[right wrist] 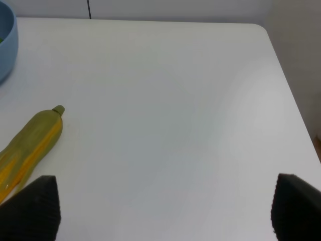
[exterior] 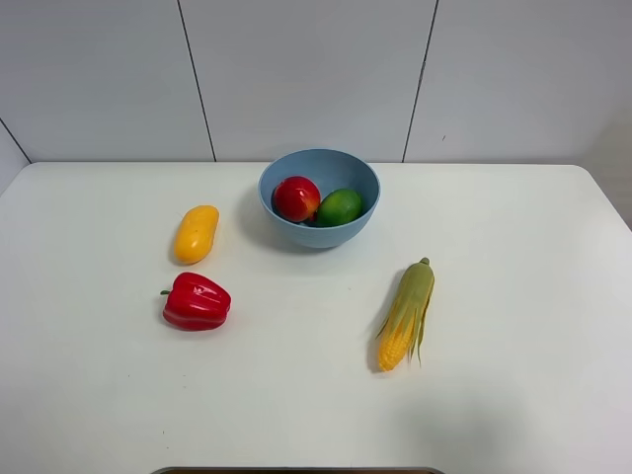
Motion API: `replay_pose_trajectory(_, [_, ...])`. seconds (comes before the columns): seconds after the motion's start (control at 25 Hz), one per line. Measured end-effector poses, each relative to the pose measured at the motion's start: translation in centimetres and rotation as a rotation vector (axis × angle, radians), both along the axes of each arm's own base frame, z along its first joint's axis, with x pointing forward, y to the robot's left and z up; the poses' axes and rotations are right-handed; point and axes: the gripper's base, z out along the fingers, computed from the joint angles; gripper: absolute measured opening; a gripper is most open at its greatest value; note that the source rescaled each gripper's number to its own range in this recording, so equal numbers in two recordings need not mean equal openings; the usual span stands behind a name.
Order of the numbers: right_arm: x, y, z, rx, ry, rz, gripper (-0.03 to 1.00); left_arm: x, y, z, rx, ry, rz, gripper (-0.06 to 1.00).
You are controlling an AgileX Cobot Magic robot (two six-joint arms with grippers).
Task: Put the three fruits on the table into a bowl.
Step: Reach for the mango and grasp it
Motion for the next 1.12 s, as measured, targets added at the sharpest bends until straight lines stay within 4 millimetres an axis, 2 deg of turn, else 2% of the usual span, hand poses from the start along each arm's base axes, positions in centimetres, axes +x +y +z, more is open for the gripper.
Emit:
replay_pose_trajectory(0.32, [0.0, 0.0, 0.0, 0.000, 0.000, 0.000, 0.51, 0.0, 0.1, 0.2, 0.012, -0.007, 0.006, 1.00])
replay_pose_trajectory(0.52, [0.0, 0.0, 0.0, 0.000, 0.000, 0.000, 0.51, 1.7, 0.3, 3.1, 0.009, 0.029, 0.004, 1.00])
replay_pose_trajectory(0.64, [0.0, 0.0, 0.0, 0.000, 0.000, 0.000, 0.51, 4.3, 0.4, 5.1, -0.008, 0.104, -0.011, 1.00])
replay_pose_trajectory(0.76, [0.0, 0.0, 0.0, 0.001, 0.000, 0.001, 0.51, 7.9, 0.4, 6.6, -0.037, 0.182, -0.042, 1.00])
replay_pose_trajectory(0.92, [0.0, 0.0, 0.0, 0.001, 0.000, 0.001, 0.51, 13.8, 0.2, 8.2, -0.086, 0.259, -0.117, 1.00])
replay_pose_trajectory(1.08, [0.0, 0.0, 0.0, 0.001, 0.000, 0.001, 0.51, 20.6, 0.1, 8.1, -0.134, 0.355, -0.203, 1.00])
replay_pose_trajectory(1.12, [0.0, 0.0, 0.0, 0.001, 0.000, 0.001, 0.51, 22.4, 0.1, 7.6, -0.151, 0.387, -0.223, 1.00])
